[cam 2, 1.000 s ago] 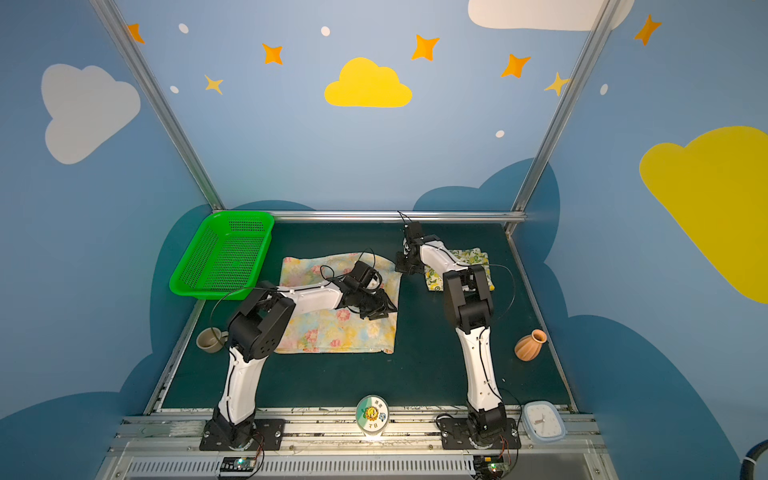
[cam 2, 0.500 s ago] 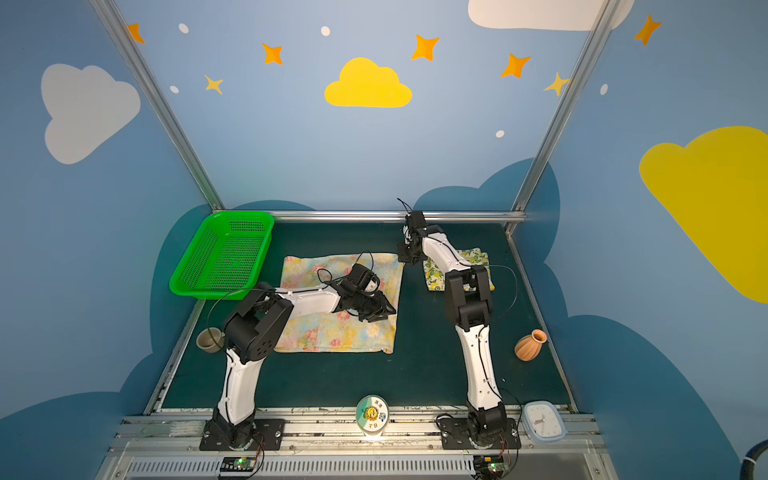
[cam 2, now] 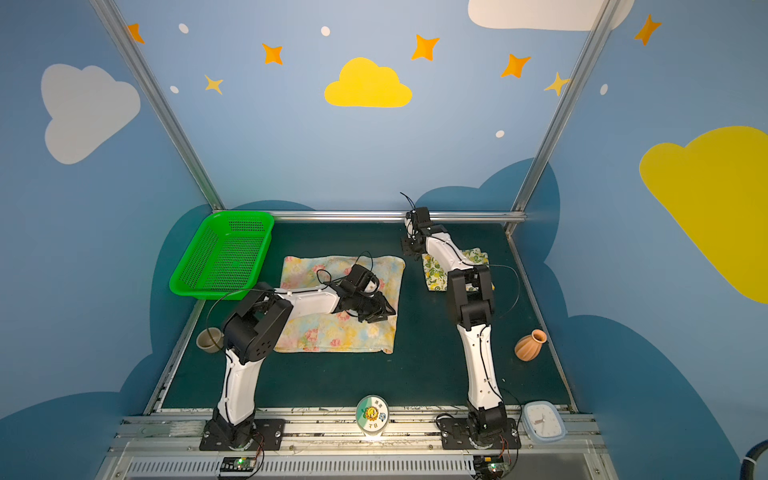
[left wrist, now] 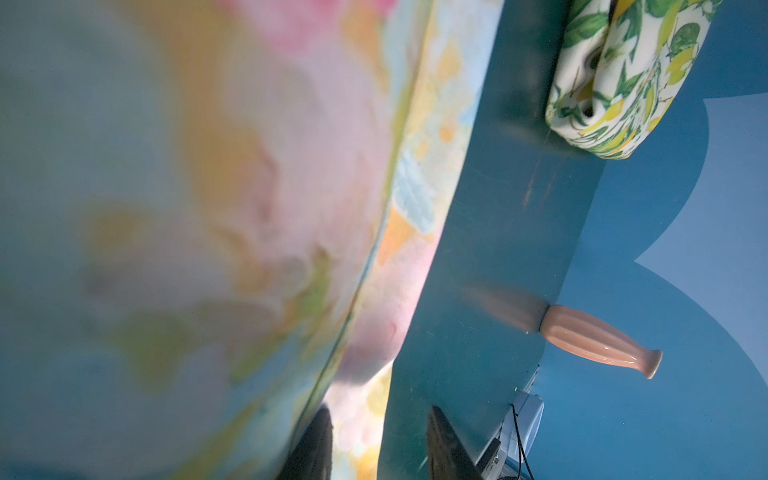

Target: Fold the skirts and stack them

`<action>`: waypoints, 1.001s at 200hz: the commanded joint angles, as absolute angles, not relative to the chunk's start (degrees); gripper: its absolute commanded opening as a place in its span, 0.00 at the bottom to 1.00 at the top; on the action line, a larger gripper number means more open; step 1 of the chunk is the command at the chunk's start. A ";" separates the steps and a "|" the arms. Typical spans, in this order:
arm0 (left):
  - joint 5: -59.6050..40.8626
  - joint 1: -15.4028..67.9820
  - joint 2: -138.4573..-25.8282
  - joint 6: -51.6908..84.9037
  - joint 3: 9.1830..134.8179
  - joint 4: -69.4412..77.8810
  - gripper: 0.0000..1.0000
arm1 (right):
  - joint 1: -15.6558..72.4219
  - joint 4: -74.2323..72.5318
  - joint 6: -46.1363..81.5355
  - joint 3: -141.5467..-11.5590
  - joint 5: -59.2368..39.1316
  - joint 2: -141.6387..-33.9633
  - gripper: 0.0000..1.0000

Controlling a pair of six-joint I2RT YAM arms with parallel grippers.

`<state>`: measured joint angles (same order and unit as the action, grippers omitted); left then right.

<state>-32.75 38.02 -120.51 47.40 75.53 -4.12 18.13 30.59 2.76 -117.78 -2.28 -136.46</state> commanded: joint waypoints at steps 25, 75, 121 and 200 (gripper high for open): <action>-30.93 38.24 -121.70 47.57 74.09 -10.89 0.39 | 18.11 28.59 6.43 -109.81 -5.35 -133.40 0.38; -30.81 38.23 -121.74 47.64 74.42 -11.01 0.39 | 18.00 32.20 9.96 -112.11 -5.80 -135.39 0.30; -30.50 38.23 -121.39 47.73 74.44 -11.24 0.39 | 17.85 35.80 9.67 -116.30 -5.69 -137.92 0.09; -30.58 38.22 -121.38 47.80 74.44 -11.34 0.39 | 17.48 38.27 9.62 -118.41 -8.44 -138.34 0.27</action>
